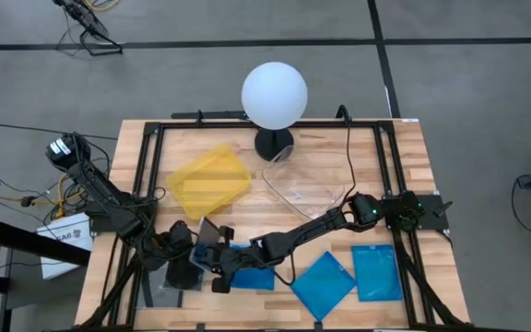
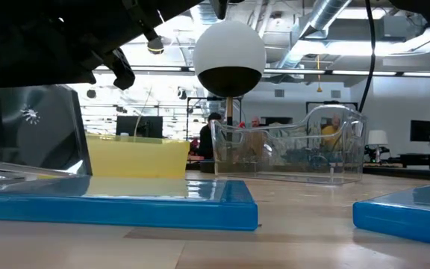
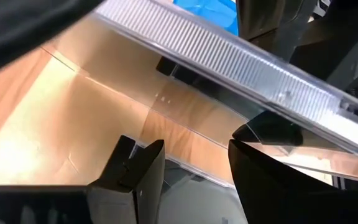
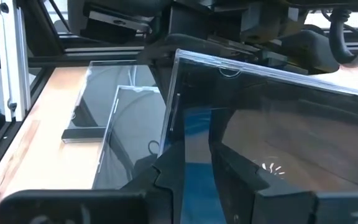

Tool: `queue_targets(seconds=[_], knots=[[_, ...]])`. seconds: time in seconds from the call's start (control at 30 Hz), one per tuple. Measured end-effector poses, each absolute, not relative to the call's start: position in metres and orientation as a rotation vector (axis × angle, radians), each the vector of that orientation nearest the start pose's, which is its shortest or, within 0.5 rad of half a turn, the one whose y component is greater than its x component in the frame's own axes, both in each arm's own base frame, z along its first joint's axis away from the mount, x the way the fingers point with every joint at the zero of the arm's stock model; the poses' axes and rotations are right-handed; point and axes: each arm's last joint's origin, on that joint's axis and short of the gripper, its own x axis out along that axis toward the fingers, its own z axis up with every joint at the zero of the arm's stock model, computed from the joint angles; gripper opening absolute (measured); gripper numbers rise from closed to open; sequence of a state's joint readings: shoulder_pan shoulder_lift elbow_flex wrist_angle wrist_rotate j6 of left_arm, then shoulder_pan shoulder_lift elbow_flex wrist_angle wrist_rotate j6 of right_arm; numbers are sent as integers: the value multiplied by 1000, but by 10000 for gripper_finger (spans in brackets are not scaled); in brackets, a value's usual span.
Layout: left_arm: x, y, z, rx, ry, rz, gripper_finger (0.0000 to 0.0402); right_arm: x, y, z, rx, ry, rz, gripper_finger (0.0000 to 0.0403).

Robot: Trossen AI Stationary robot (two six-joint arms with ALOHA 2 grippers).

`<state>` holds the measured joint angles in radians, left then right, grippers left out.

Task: Pick & place jewel cases by type
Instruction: Put the right black CD case into the yellow bin

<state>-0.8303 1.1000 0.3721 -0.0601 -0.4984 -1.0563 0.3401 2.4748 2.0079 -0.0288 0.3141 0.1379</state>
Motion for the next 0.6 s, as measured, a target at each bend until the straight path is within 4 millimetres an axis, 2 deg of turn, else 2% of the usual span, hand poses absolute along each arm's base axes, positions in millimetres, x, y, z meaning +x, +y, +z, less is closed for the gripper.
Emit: queue_targets(seconds=[0.6], knots=[[148, -127, 167, -402, 670, 59, 173, 530, 164, 169, -43, 500, -19, 75]])
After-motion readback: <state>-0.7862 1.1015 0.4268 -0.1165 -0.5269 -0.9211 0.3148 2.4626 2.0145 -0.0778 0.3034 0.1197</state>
